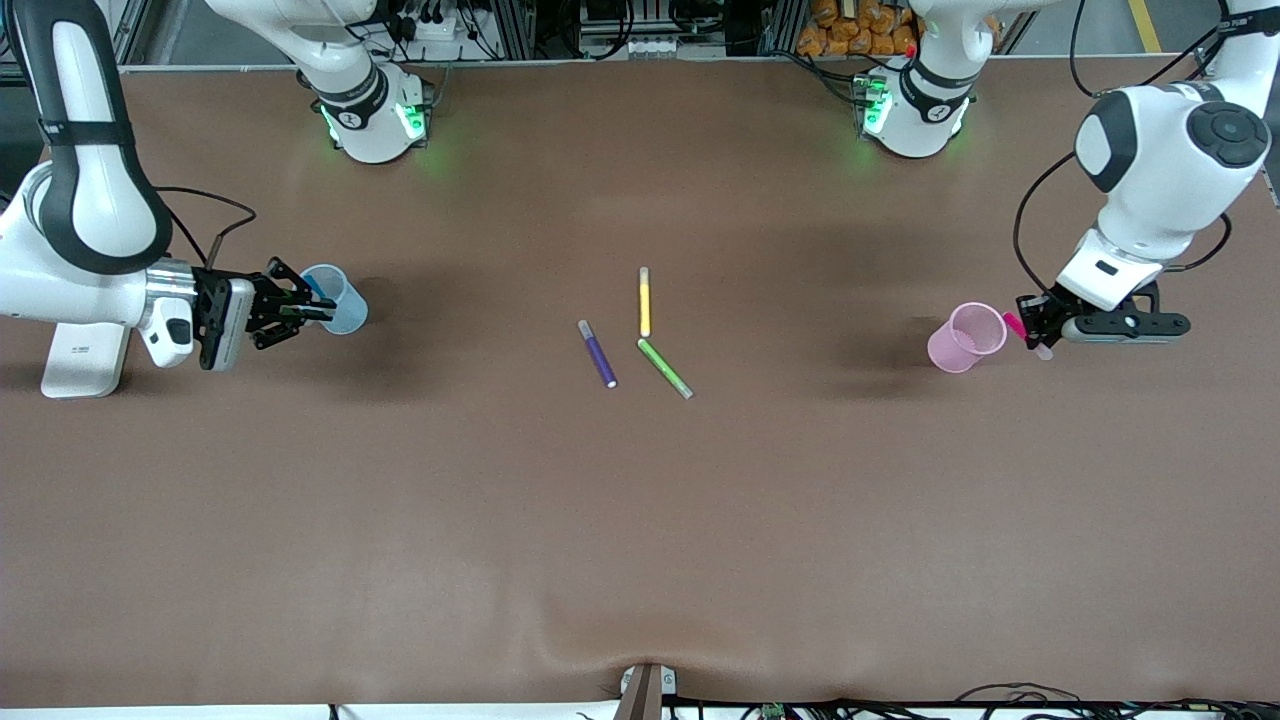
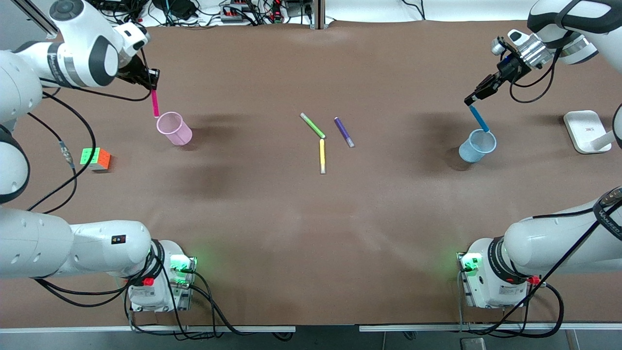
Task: Place pink and blue markers in matching cups
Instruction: 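Drop the pink marker into the pink cup while the right gripper drops the blue marker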
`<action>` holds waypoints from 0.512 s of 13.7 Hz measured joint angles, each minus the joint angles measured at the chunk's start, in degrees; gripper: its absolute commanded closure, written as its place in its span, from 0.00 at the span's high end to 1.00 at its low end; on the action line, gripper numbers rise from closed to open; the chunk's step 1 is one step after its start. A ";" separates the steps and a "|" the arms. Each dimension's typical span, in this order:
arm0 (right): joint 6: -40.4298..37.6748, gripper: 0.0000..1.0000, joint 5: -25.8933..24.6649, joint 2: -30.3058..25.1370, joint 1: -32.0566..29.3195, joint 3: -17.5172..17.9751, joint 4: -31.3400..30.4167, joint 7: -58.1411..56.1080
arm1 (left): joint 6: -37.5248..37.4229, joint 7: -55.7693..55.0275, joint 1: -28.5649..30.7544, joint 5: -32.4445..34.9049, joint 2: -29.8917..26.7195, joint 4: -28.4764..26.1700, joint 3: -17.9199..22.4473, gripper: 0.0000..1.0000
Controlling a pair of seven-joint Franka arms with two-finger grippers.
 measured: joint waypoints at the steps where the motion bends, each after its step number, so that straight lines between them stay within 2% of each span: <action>1: 0.01 0.00 0.24 0.46 -0.26 0.00 -0.15 -2.05 | 1.02 0.00 -0.02 0.00 -0.13 -0.75 -0.59 0.00; 4: 0.05 0.00 1.98 2.63 -1.60 0.01 -0.45 -8.18 | 3.97 0.00 -0.08 0.00 -0.31 -2.60 -2.75 0.00; 7: -0.60 0.00 2.81 5.31 -2.80 0.02 -0.49 -11.70 | 8.96 0.00 -0.04 0.00 -0.34 -6.11 -3.12 0.00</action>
